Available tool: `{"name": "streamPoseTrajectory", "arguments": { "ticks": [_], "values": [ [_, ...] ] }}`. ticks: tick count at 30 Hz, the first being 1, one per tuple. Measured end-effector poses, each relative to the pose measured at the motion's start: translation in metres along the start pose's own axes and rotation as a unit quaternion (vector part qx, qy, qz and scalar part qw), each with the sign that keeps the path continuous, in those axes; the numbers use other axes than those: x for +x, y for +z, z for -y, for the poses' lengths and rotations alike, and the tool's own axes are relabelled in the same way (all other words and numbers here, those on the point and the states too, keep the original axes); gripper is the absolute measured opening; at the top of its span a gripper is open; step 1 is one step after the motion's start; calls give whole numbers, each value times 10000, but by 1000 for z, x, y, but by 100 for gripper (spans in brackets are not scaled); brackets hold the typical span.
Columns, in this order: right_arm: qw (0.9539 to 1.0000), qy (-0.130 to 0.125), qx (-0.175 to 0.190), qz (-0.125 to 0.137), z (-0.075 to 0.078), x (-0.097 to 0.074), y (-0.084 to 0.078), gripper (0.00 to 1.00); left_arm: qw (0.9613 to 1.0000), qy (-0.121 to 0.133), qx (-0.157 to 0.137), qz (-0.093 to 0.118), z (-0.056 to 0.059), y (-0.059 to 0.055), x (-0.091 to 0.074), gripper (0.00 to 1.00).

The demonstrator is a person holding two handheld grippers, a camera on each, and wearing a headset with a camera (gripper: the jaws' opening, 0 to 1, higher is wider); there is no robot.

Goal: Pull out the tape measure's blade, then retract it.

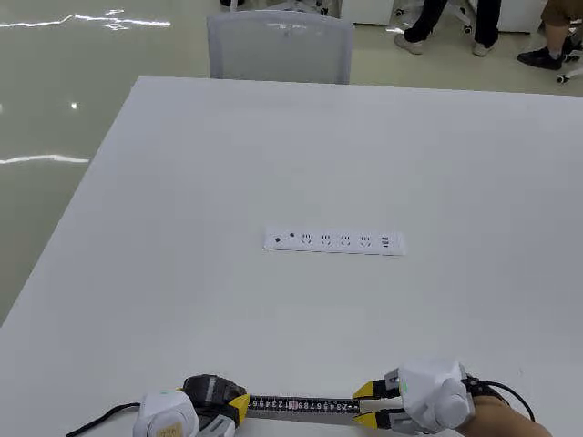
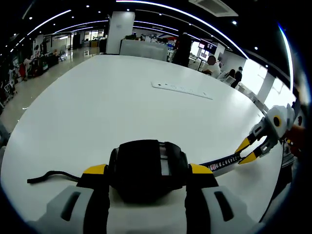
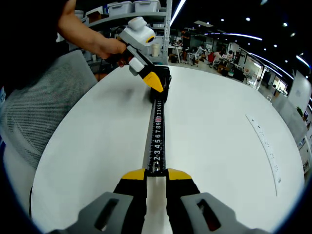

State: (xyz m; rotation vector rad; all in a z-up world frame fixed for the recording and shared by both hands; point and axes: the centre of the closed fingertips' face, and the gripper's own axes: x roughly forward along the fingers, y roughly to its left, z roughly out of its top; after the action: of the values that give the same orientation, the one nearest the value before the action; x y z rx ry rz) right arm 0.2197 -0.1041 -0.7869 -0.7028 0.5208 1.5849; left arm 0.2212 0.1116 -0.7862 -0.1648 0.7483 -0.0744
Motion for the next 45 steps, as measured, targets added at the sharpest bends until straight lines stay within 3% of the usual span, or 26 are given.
{"name": "streamPoseTrajectory", "arguments": {
  "ticks": [45],
  "values": [
    [9999,-9,-43,101,0,13,17,13,10000,-50,-25,-24,3,2,-3,59]
  ]
}}
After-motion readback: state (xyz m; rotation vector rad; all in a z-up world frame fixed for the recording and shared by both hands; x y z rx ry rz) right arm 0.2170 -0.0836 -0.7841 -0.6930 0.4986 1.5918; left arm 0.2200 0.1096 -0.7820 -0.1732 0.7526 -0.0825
